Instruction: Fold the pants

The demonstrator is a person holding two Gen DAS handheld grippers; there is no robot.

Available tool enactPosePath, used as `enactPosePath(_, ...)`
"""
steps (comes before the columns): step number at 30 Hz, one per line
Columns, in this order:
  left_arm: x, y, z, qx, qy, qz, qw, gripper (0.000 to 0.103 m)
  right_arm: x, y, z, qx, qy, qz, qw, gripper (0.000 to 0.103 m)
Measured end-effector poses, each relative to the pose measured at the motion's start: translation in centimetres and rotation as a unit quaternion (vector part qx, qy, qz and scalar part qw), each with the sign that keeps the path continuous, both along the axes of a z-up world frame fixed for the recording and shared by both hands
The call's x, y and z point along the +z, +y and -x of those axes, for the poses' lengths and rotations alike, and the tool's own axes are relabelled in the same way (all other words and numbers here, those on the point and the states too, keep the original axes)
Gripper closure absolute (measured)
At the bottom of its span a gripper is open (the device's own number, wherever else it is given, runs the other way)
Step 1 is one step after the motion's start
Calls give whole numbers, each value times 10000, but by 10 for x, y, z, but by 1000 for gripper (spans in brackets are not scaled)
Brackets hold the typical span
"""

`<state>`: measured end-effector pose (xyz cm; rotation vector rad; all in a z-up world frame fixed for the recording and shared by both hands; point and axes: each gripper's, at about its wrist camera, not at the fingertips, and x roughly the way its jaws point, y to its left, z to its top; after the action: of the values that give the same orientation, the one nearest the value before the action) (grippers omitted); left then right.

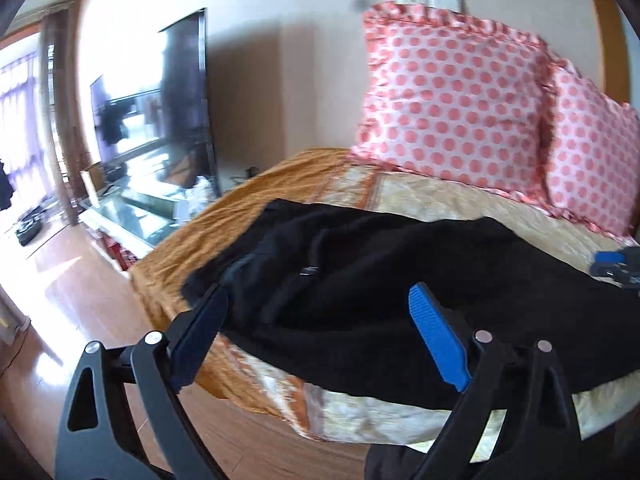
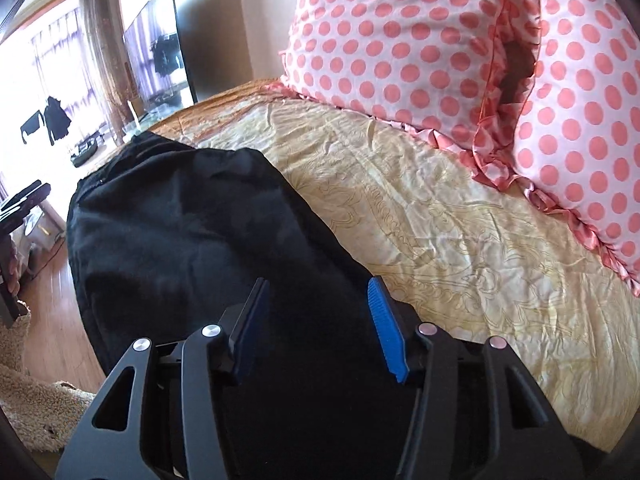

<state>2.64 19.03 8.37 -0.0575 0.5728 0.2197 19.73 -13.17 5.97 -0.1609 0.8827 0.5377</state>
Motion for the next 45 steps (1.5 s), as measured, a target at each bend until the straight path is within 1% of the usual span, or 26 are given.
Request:
enactPosePath(3, -7, -40, -16, -758, 101, 148, 9970, 11, -12, 10, -11, 171, 160, 207, 9995, 52)
enactPosePath(6, -16, -71, -30, -1225, 105, 158, 9923, 11, -23, 16, -19, 240, 283, 421, 9984, 53)
enactPosePath(11, -35, -93, -42, -1625, 318, 338, 9856, 11, -35, 12, -31, 287, 543, 374, 9974, 53)
enactPosePath(12, -38, -95, -45, -1662, 363, 356, 9848, 11, -36, 11, -31, 308, 555, 324, 9975, 55)
enactPosePath(13, -41, -96, -46, -1695, 402, 369, 9840, 11, -35, 11, -31, 335, 571, 280, 9974, 59)
enactPosePath(14, -44, -98, -46, -1715, 429, 374, 9835, 10, -34, 11, -30, 329, 558, 297, 9975, 73)
enactPosePath(15, -45, -98, -48, -1719, 452, 375, 9834, 10, -34, 11, -30, 303, 519, 376, 9975, 83)
enactPosePath(18, -48, -98, -51, -1725, 468, 413, 9830, 9, -32, 11, -29, 315, 394, 422, 9978, 99)
enactPosePath(20, -48, -99, -53, -1715, 474, 457, 9830, 9, -28, 13, -33, 142, 209, 513, 9984, 100)
enactPosePath(22, -48, -101, -56, -1730, 478, 471, 9826, 9, -21, 11, -41, -101, -11, 510, 9986, 100)
enactPosePath(23, -48, -103, -56, -1724, 469, 459, 9828, 9, -21, 12, -45, -146, -19, 509, 9986, 100)
enactPosePath(25, -47, -107, -55, -1777, 467, 423, 9821, 9, -31, 18, -49, -51, 177, 705, 9973, 100)
enactPosePath(26, -48, -109, -54, -1821, 476, 406, 9813, 9, -32, 18, -45, -79, 19, 780, 9969, 99)
enactPosePath(27, -48, -111, -53, -1863, 473, 393, 9806, 8, -33, 17, -44, -151, 11, 860, 9962, 87)
enactPosePath(28, -49, -113, -52, -1902, 480, 380, 9798, 7, -31, 12, -42, -287, 10, 867, 9958, 84)
enactPosePath(30, -50, -117, -52, -1969, 493, 378, 9784, 7, -21, -8, -32, -585, -119, 713, 9957, 66)
enactPosePath(32, -51, -120, -51, -2089, 486, 445, 9757, 7, -8, -38, -12, -933, -346, 454, 9940, 64)
enactPosePath(34, -53, -125, -50, -2196, 478, 472, 9733, 6, -1, -78, 12, -1519, -421, 301, 9870, 64)
enactPosePath(35, -54, -129, -51, -2246, 488, 469, 9721, 6, 0, -96, 22, -1797, -419, 310, 9823, 64)
enactPosePath(37, -56, -137, -52, -2363, 504, 447, 9693, 6, -3, -151, 50, -2651, -270, 526, 9624, 64)
enactPosePath(39, -58, -145, -53, -2497, 521, 448, 9659, 6, -10, -208, 80, -3575, 4, 713, 9312, 64)
enactPosePath(41, -60, -154, -54, -2644, 538, 460, 9618, 6, -13, -264, 120, -4459, 297, 487, 8933, 64)
enactPosePath(42, -61, -159, -54, -2711, 543, 455, 9599, 6, -13, -291, 146, -4874, 393, 209, 8720, 64)
enactPosePath(43, -62, -163, -55, -2768, 554, 448, 9583, 6, -11, -314, 171, -5226, 449, -88, 8513, 64)
enactPosePath(44, -63, -167, -55, -2816, 566, 442, 9568, 6, -10, -327, 190, -5487, 470, -253, 8343, 64)
enactPosePath(45, -64, -171, -57, -2879, 598, 444, 9548, 6, -9, -345, 214, -5813, 508, -425, 8110, 64)
